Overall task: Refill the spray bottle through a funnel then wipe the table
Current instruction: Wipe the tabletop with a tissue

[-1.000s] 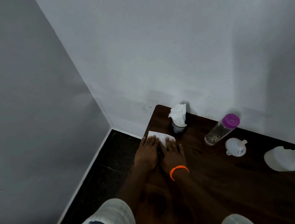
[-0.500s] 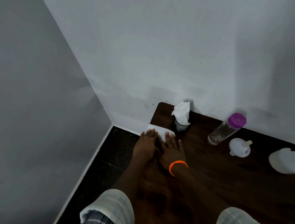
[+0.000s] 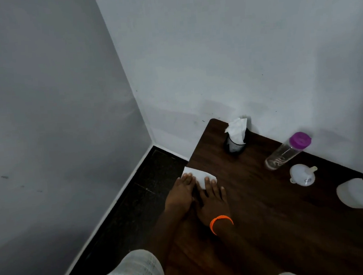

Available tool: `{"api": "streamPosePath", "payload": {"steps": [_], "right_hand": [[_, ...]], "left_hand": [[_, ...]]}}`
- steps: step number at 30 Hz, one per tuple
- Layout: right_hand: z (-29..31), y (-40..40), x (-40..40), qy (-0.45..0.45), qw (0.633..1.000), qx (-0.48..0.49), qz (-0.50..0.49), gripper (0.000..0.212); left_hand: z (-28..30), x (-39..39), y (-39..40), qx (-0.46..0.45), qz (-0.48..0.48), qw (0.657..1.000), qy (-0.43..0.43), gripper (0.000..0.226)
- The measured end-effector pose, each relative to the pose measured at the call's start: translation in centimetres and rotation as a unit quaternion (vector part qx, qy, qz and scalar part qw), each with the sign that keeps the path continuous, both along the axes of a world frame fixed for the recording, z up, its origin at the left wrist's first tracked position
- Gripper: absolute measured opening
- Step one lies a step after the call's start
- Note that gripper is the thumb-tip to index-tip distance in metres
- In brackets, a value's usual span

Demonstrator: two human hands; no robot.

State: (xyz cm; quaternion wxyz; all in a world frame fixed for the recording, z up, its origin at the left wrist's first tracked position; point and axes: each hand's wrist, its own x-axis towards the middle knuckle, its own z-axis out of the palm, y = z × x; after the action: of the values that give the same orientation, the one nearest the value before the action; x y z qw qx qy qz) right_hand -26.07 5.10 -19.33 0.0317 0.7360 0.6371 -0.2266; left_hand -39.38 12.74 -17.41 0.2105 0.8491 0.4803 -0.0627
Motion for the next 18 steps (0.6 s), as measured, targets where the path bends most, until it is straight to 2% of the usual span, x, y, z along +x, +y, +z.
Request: {"api": "streamPosePath", "payload": {"steps": [12,18], "right_hand": [[0.1,-7.1,-3.9,0.016,0.998,0.014,0.064,0.066],[0.2,-10.8,-5.2,0.005,0.992,0.028,0.122,0.064]], "left_hand": [[1.3,-5.4,-8.4,-0.035,0.032,0.998,0.033,0.073],[1.6,-7.4,-13.6,-0.019,0.07,0.995,0.062,0.077]]}}
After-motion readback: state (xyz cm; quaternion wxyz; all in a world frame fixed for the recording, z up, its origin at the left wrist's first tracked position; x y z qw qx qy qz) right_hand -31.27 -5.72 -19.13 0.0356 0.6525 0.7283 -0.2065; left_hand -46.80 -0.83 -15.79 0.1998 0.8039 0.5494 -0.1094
